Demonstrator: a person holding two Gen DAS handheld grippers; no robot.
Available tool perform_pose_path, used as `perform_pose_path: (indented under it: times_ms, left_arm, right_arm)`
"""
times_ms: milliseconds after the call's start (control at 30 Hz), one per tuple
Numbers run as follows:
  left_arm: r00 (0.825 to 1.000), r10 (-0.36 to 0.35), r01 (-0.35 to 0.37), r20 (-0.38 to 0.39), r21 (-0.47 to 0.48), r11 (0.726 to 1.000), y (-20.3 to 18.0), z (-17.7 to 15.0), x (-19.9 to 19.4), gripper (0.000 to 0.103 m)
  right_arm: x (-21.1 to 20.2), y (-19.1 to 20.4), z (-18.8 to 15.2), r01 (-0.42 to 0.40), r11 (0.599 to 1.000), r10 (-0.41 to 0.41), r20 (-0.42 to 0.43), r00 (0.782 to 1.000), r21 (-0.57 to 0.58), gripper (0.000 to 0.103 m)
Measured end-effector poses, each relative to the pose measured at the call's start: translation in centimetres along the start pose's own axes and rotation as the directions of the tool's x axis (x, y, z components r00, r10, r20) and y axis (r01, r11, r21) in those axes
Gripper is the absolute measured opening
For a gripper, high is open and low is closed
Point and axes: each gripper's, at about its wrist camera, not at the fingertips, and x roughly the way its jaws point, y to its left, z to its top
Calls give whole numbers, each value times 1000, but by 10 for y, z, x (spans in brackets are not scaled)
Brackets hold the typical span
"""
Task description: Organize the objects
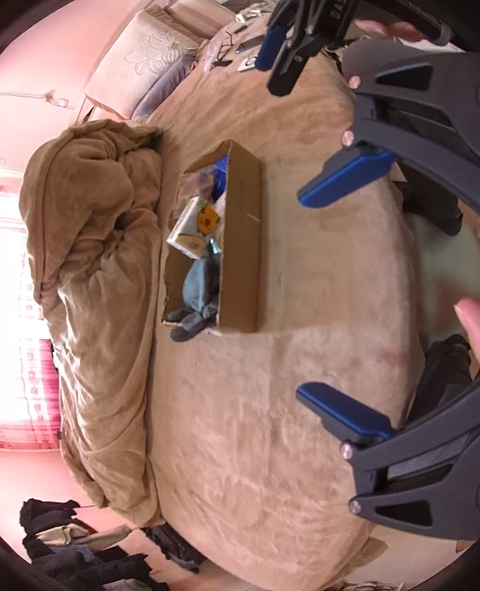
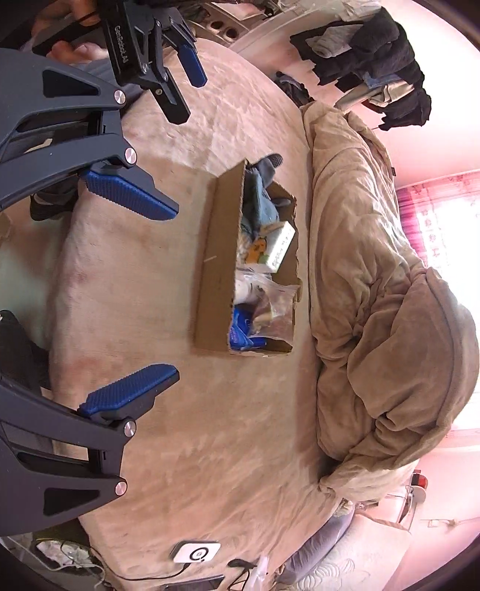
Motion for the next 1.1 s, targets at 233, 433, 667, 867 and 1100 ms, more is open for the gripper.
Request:
perform_pose_path:
  times_ms: [233,433,667,867,1100]
  left_arm:
    - [1000,7,-8,-11,-10,1000,4,-16,-7,97]
    - [1000,18,-18,-7,-8,1000,5,-19,-8,97]
    - [1000,30,-30,-6,-1,1000,4,-19,-6,97]
    - [999,48,-48,6,7,999,2,-18,-6,97]
    - [999,52,-52,3,17,998,0,-18,-4,97]
  right_arm:
    - [-10,11,-17,3,1000,-3,-9,1000,-12,83]
    - [-7,12,-22,6,1000,-6,-16,1000,-6,83]
    - [-3,12,-24,6,1000,-6,-21,1000,0,83]
    - [0,11,-25,7,1000,-7,-22,1000,3,83]
    - [1,11,-24,13,1000,-13,-16,1000,-1,83]
